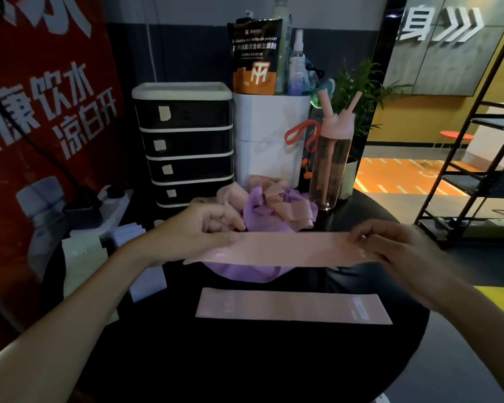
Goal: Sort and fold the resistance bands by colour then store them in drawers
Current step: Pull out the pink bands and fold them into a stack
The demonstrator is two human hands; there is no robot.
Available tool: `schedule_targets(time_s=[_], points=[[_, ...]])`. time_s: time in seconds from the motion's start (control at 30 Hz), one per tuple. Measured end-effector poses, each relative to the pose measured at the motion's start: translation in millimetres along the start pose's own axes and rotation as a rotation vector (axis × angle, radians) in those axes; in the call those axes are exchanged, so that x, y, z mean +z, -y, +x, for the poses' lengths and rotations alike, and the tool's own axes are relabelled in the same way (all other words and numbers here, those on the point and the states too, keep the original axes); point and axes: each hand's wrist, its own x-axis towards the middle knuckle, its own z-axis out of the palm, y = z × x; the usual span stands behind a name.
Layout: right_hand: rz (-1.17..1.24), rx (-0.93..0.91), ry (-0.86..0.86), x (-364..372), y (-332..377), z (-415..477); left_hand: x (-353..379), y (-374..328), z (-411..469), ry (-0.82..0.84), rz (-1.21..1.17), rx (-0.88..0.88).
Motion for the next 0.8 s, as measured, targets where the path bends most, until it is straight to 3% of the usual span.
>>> schedule_targets(time_s=[0.17, 0.4, 0.53, 0.67, 0.8], points=[[-0.128, 0.019, 0.044, -4.4, -31.6, -20.6, 8.9, 25.8, -20.4, -0.026, 0.011, -0.091], [-0.507, -0.115, 0.229, -8.1, -51.6, -27.5, 35.9, 41.8, -33.0, -0.150, 0.118, -0.071], [-0.604, -0.086, 0.255, -9.1, -61.0, -27.4, 45.2, 49.8, -36.7, -0.212, 0.254, -0.118], [-0.895, -0.090, 0.254, -9.8, -73.5, -29.3, 54.4, 63.8, -43.0, -0.201, 0.454, -0.094], [-0.845, -0.069, 0.231, -16.2, -79.4, -40.1, 61.1, 76.6, -55.9, -0.154, 0.608, 0.012]])
